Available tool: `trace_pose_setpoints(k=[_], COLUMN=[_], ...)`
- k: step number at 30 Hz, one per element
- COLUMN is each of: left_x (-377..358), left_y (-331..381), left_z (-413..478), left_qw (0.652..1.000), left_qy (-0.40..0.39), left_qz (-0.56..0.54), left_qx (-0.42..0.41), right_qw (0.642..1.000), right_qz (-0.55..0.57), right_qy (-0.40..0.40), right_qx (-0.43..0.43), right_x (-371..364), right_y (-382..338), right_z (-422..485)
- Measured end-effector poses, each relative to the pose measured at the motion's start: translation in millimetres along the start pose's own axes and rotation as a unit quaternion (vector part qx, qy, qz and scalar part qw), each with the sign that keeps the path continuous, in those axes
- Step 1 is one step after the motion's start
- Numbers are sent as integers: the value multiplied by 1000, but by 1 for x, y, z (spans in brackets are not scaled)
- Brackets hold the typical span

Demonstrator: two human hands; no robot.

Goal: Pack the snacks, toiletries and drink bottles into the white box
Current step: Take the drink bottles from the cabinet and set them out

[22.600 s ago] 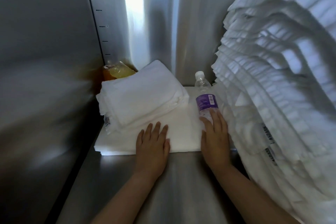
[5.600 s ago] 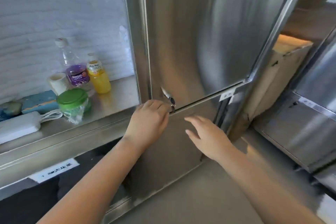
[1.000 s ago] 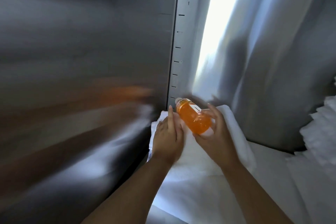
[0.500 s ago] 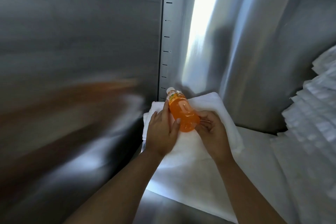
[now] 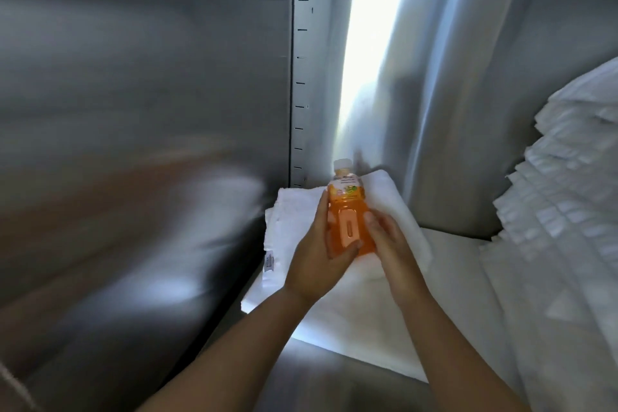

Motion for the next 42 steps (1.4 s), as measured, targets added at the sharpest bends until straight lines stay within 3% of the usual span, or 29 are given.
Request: trace_pose_setpoints(k=[5, 11, 18, 24, 29, 36, 42], left_x=[-5, 12, 44, 82, 130, 241, 321], left_y=[26, 70, 131, 190, 228, 289, 362], left_z=[-25, -74, -147, -232, -333, -508, -664], left_qw=[998, 987, 988, 986, 986, 960, 907], left_qy=[-30, 37, 91, 146, 166, 273, 385], left_qz=[33, 146, 124, 60, 29, 53, 168], left_qx=[-32, -55, -27, -43, -11, 22, 33], right_qw=[999, 992, 971, 947, 902, 851, 786], right_qz=[-30, 50, 95, 58, -1, 47, 143], right_qy=[14, -92, -189, -254, -275, -403, -481], right_qx=[40, 75, 107, 188, 332, 333, 362], right_x=[-2, -6, -36, -62, -104, -240, -345], right_y=[-12, -26, -70, -127, -206, -242, -276], right_z=[-15, -55, -122, -192, -261, -423, -589])
Point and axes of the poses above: each hand's wrist, its own z-axis towards the middle knuckle, its own x-axis out of the back of the hand, y = z × x, the point moved 2 cm from there along z, towards the middle knuckle, and after that the axes turned 5 degrees about -z, right-handed, at the moved point
